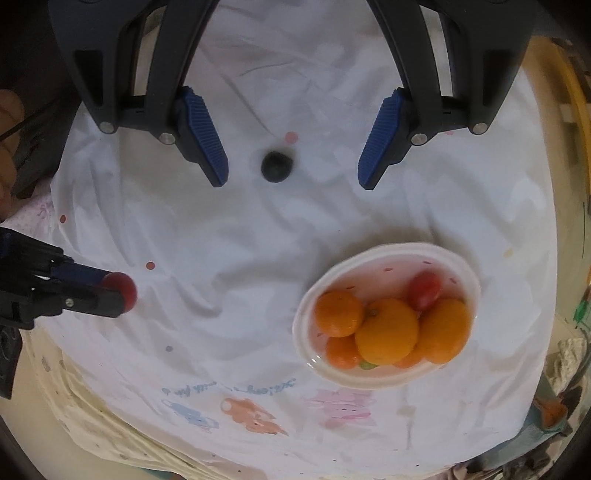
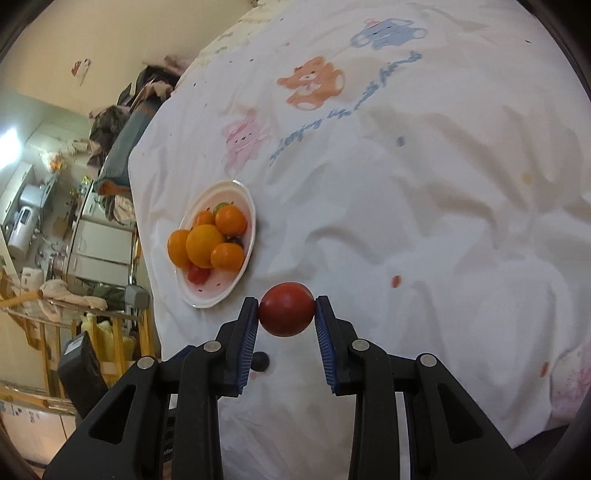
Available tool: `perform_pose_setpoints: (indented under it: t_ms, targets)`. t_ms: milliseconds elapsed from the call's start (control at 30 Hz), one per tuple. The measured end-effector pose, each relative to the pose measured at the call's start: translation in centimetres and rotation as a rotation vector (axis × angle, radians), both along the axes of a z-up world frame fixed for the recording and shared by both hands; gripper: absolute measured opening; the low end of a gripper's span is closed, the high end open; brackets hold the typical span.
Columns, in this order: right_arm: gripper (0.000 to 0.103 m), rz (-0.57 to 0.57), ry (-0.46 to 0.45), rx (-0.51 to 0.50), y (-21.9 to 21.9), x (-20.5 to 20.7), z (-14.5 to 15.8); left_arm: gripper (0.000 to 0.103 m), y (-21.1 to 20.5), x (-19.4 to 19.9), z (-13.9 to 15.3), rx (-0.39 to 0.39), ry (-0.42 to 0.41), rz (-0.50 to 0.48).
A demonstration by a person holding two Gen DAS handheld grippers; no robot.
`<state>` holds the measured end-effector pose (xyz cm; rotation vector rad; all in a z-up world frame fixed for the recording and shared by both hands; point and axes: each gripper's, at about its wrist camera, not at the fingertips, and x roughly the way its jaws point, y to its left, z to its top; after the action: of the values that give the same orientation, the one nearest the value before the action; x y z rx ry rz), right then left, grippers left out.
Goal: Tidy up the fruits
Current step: 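Grasp the red tomato with the right tool while the left tool grasps the dark plum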
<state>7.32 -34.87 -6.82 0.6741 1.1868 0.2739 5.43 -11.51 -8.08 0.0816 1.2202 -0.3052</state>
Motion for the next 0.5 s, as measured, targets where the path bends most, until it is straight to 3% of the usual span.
perform_pose_setpoints:
  t_ms: [300,500]
  targets:
    - [0.033,-0.012,0.024,0.014,-1.2,-0.3,-0.7,0.066,-1.1,0.4,-2.4,0.032,0.06,-0.013]
    - [0.033,-0.015,0.025,0.027,-1.5,0.1,-0.6,0.041,-3.0,0.8,-4.5,0.079,0.101,-0.023]
